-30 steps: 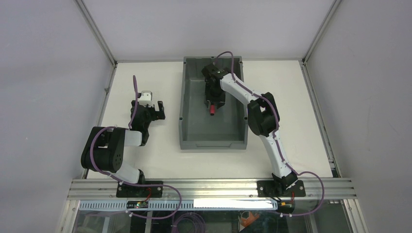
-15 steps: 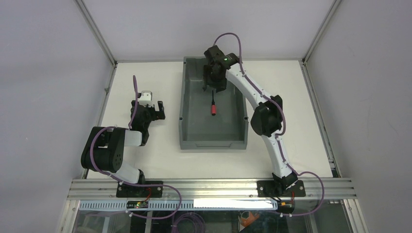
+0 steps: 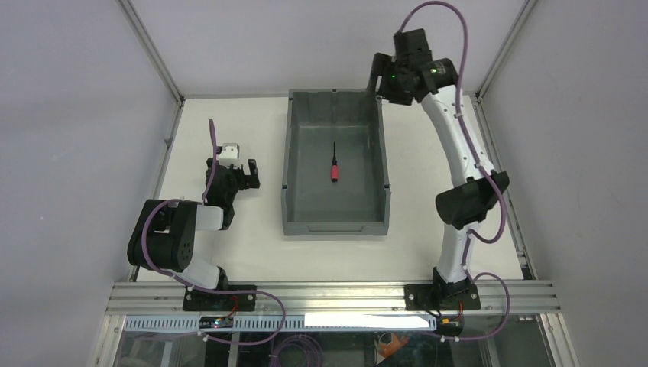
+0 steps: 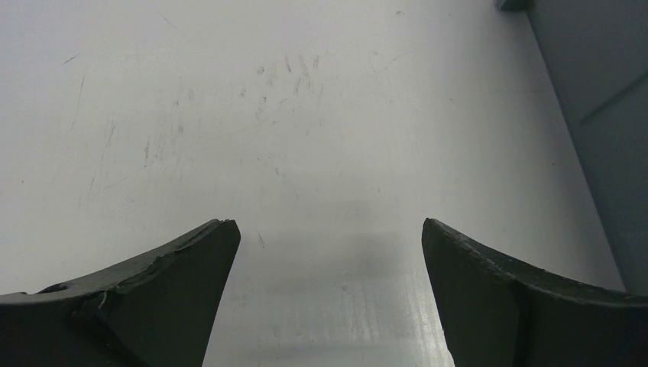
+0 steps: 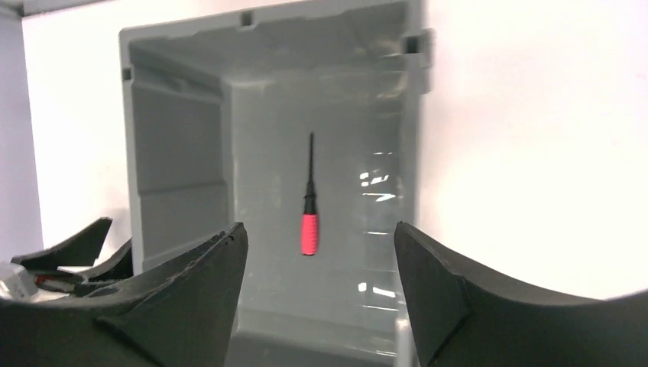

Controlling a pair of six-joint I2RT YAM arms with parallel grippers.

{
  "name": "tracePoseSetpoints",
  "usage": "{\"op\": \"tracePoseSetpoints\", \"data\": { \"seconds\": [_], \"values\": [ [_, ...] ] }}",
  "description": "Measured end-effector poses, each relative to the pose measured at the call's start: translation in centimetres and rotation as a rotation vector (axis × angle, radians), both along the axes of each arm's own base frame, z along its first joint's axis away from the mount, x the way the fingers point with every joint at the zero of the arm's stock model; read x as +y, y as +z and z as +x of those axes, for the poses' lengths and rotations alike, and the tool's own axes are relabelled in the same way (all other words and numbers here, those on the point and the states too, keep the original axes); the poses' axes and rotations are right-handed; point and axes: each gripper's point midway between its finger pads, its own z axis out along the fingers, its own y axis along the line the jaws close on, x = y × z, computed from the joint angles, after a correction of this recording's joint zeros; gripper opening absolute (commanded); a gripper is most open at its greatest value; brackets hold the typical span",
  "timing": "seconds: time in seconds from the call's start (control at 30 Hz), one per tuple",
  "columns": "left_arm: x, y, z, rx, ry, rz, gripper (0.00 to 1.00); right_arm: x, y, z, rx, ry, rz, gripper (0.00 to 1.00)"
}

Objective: Put the screwdriver in the bin
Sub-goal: Reset both arms

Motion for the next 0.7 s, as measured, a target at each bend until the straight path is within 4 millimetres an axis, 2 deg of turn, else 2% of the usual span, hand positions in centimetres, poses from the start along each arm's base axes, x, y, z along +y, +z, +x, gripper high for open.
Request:
{"op": "tracePoseSetpoints", "data": {
  "seconds": [0.13,0.17,0.3,0.5,0.7],
  "values": [
    [0.0,0.0,0.0,0.000,0.000,0.000,0.99,-4.9,0.9,-0.1,-0.023,-0.082,-0.006,0.81],
    [0.0,0.0,0.0,0.000,0.000,0.000,0.99,-5.5,0.8,-0.1,-0.021,-0.092,-0.007,0.83],
    [0.0,0.0,0.0,0.000,0.000,0.000,0.99,-9.3,-0.5,0.0,-0.002,-0.164,-0.019,0.87],
    [0.0,0.0,0.0,0.000,0.000,0.000,0.99,-12.9,-2.8,-0.1,0.032,-0.235,-0.028,0.98],
    [0.0,0.0,0.0,0.000,0.000,0.000,0.99,-16.0,-4.8,-0.8,0.050,-0.295,-0.022,0.99]
  ]
}}
